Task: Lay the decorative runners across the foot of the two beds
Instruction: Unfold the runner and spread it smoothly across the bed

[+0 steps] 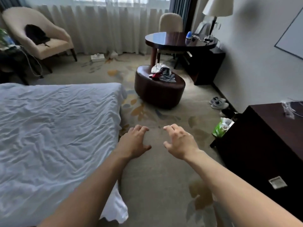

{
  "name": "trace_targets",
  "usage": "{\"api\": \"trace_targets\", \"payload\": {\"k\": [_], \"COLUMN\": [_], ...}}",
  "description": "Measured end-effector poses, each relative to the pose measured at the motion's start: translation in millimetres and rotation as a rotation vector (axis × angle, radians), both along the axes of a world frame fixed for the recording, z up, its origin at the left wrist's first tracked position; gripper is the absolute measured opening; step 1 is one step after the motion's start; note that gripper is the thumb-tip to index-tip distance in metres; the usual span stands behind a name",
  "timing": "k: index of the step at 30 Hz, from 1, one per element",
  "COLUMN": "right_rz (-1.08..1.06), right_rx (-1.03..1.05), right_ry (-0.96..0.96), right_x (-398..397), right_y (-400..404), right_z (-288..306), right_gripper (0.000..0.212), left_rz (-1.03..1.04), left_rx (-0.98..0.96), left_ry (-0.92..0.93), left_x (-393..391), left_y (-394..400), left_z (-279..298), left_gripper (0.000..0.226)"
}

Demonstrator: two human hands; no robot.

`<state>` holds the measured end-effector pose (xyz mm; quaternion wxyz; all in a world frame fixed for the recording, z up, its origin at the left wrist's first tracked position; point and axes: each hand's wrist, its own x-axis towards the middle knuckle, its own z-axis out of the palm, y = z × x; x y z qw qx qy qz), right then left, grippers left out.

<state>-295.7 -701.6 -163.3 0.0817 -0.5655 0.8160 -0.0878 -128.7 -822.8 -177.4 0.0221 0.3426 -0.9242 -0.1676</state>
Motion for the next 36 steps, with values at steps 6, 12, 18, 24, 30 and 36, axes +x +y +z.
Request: {"api": "trace_targets", "payload": {"k": [6, 12, 18, 24, 30, 36], "right_rz": [-0.094, -0.128, -0.082, -0.05, -0.096, -0.162], "right_rx": [0.015, 0.017, 0.044, 0.055, 0.119, 0.151], "right_ry": [0.0, -0.027, -0.015, -0.015, -0.018, -0.054], "right_x": [-101.0, -217.8, -301.9, -388.8, -484.6, -582.0], "right_y": [-103.2, -234.7, -369.6, -513.6, -638.6, -734.9], "right_z": [-7.9, -23.7, -20.4, -36.7, -58.2, -65.0], "right_gripper": [0.057, 0.055, 0.057, 0.058, 0.058, 0.056], "left_rz": [-0.076, -0.069, -0.021, 0.008, -0.032, -0.098], "left_rx": [-0.076, -0.054, -0.034, 0.002, 0.071, 0.081], "left_ry": [-0.004, -0.022, -0.03, -0.016, -0.061, -0.084], "left_x": [-105.4, -211.0, -281.1, -373.4, -482.1, -596.0], "left_y": [-116.1, -246.0, -376.3, -516.8, -649.8, -753.8], "left_z": [-3.9, -13.7, -8.1, -22.2, -46.5, -52.2], "left_gripper": [0.07, 0.069, 0.068, 0.067, 0.066, 0.069]}}
